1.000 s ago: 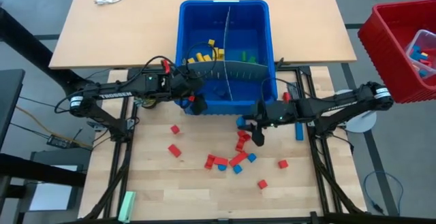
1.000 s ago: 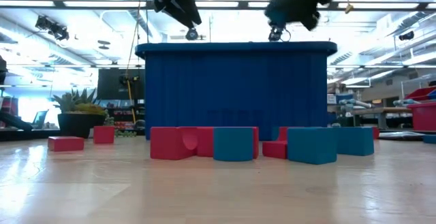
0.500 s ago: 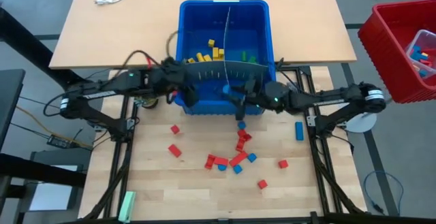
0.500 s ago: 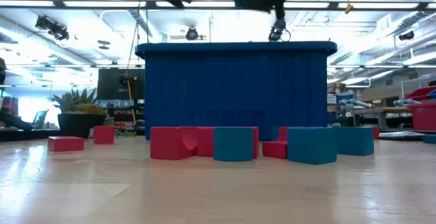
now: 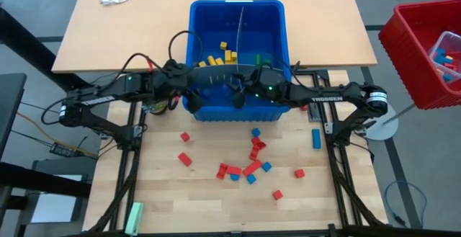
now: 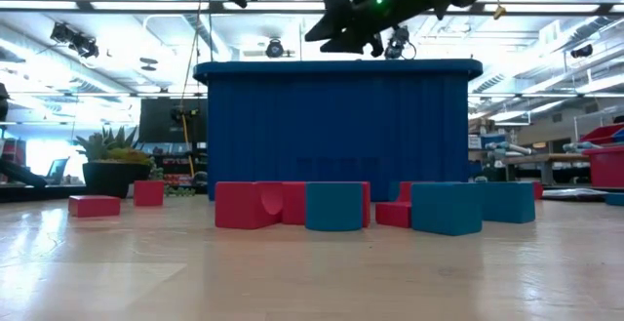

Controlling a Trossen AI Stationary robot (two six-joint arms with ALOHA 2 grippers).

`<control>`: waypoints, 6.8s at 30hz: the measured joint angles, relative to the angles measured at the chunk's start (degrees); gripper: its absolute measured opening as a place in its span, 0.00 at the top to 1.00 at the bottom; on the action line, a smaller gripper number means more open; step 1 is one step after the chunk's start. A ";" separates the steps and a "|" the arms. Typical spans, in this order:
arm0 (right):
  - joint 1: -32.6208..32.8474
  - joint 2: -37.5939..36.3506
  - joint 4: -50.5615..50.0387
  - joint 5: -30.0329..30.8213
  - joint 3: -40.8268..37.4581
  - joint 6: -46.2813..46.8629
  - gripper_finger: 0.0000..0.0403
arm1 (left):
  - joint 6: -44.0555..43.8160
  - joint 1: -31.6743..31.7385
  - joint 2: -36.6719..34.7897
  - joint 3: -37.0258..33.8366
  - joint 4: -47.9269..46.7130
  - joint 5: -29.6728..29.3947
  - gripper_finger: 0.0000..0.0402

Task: Sort blocks
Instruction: Put the blue block with the other blue blocks into the blue bin

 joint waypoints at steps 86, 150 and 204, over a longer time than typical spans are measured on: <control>34.44 -9.30 -48.20 -3.76 -7.58 -8.38 0.71 | -0.26 0.00 0.05 -0.67 0.27 0.12 0.42; 17.77 -26.41 -39.05 -7.43 -1.03 -4.96 0.40 | -0.28 0.02 0.10 -0.69 1.02 0.40 0.42; 16.60 4.83 -34.07 -1.01 -14.82 -20.61 0.44 | -0.09 0.02 0.11 -0.69 1.04 0.84 0.42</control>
